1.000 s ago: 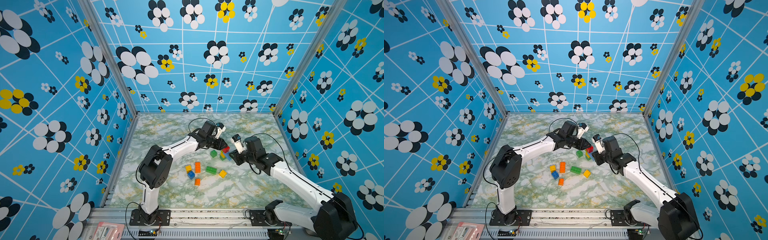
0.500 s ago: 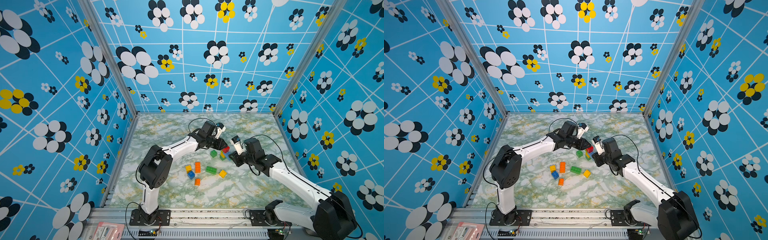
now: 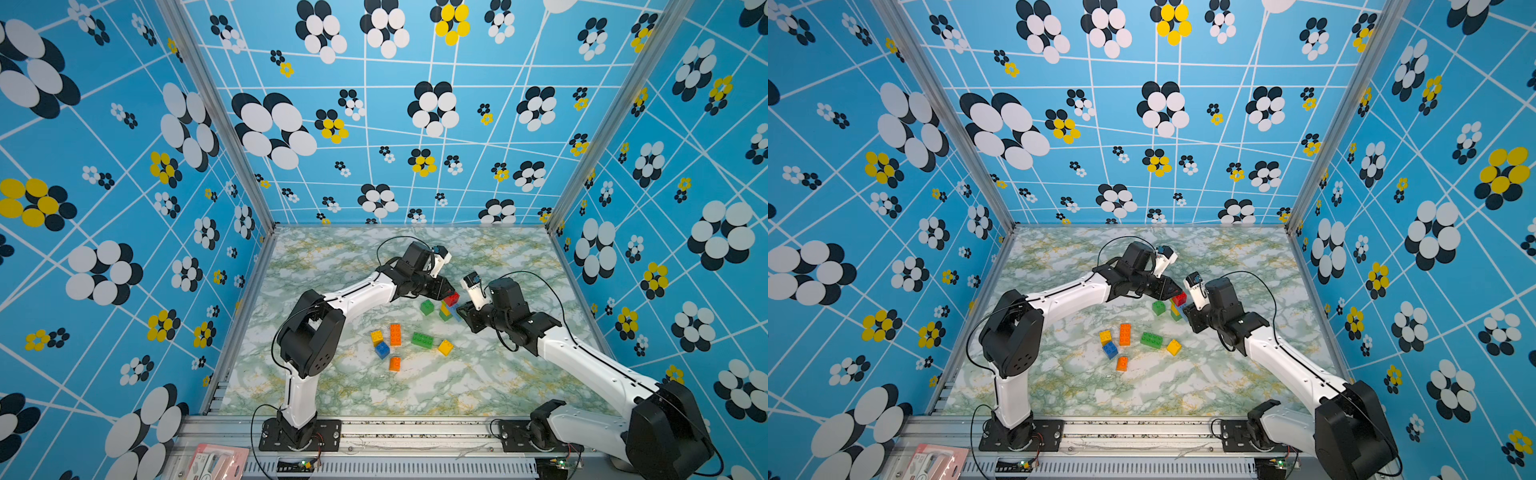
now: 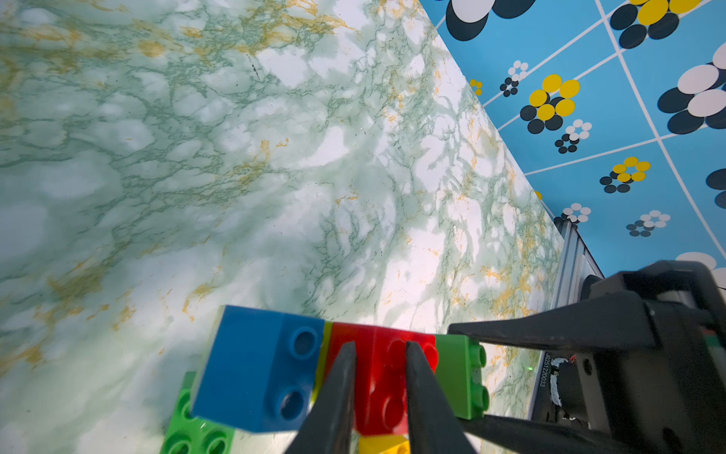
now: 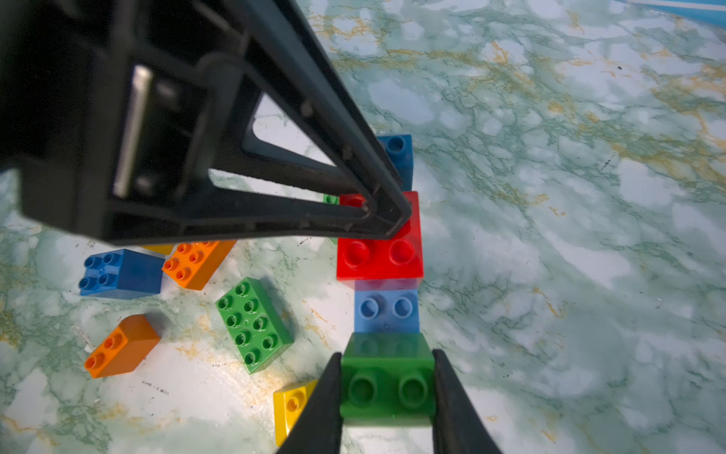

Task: Assemble a fork with lego
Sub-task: Assemble the lego brick with the lego brick.

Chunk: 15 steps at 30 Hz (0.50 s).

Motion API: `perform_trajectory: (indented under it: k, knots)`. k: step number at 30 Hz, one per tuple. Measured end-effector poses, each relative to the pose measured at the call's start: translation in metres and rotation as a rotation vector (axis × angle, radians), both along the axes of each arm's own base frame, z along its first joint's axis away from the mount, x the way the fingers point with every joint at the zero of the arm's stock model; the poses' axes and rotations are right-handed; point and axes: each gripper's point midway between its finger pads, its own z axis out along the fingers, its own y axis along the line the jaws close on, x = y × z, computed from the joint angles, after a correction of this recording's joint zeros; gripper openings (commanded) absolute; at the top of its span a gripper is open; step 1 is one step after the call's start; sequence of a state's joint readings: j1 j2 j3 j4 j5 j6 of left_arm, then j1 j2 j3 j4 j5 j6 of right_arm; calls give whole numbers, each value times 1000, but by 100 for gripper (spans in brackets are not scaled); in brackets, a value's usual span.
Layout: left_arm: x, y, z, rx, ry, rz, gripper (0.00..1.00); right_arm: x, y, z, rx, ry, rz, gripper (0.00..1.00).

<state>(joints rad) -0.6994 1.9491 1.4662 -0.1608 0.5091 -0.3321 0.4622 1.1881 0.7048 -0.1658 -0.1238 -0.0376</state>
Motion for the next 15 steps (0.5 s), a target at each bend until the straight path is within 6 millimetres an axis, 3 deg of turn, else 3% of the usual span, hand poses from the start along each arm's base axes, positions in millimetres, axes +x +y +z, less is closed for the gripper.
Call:
perform_trajectory:
  k: [15]
  knots:
    - [0, 0, 0, 0, 0, 0, 25, 1, 2, -2, -14, -12, 25, 0]
